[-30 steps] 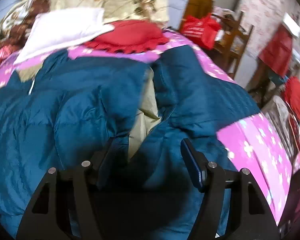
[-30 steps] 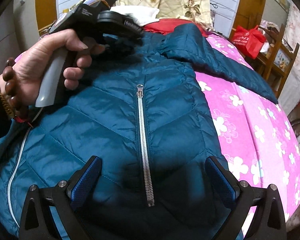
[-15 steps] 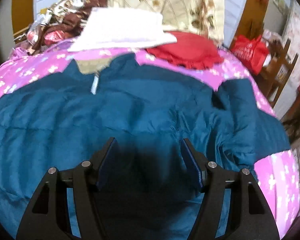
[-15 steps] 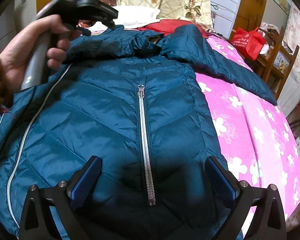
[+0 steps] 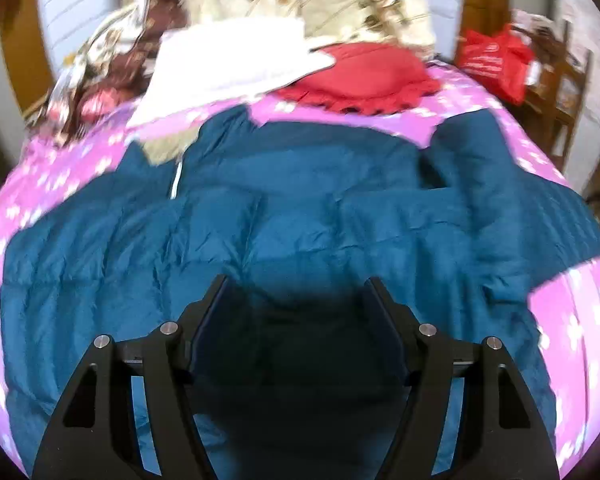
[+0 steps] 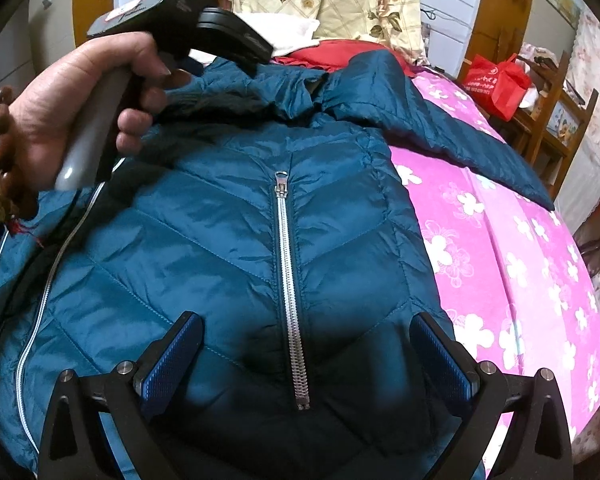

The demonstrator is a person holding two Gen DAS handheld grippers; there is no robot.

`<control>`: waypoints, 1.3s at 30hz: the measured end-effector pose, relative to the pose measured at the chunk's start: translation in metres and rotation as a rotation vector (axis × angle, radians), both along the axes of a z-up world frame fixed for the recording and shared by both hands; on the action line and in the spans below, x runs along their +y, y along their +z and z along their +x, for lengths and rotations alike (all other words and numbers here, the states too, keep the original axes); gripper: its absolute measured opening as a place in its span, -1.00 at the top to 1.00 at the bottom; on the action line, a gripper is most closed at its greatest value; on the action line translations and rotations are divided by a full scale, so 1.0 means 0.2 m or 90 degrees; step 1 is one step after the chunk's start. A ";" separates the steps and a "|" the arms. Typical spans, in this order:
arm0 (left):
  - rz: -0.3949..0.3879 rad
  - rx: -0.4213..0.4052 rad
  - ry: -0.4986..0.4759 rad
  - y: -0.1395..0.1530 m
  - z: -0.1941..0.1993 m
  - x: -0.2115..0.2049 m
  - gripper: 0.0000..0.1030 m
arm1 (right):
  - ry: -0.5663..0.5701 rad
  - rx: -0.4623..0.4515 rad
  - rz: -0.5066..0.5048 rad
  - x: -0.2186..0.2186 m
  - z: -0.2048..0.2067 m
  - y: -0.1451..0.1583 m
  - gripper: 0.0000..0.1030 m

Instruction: Fold large clothes

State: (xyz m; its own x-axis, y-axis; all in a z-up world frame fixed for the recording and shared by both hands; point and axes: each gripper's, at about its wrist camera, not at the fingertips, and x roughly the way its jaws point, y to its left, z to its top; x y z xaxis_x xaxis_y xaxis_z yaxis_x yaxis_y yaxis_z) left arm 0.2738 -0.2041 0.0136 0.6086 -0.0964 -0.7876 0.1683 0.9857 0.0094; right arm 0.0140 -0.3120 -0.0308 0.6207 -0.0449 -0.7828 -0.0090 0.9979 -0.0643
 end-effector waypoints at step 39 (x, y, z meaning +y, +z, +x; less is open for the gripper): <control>-0.077 0.042 0.206 0.37 -1.18 1.18 -0.39 | 0.038 -0.125 -0.057 0.16 -0.08 0.11 -1.00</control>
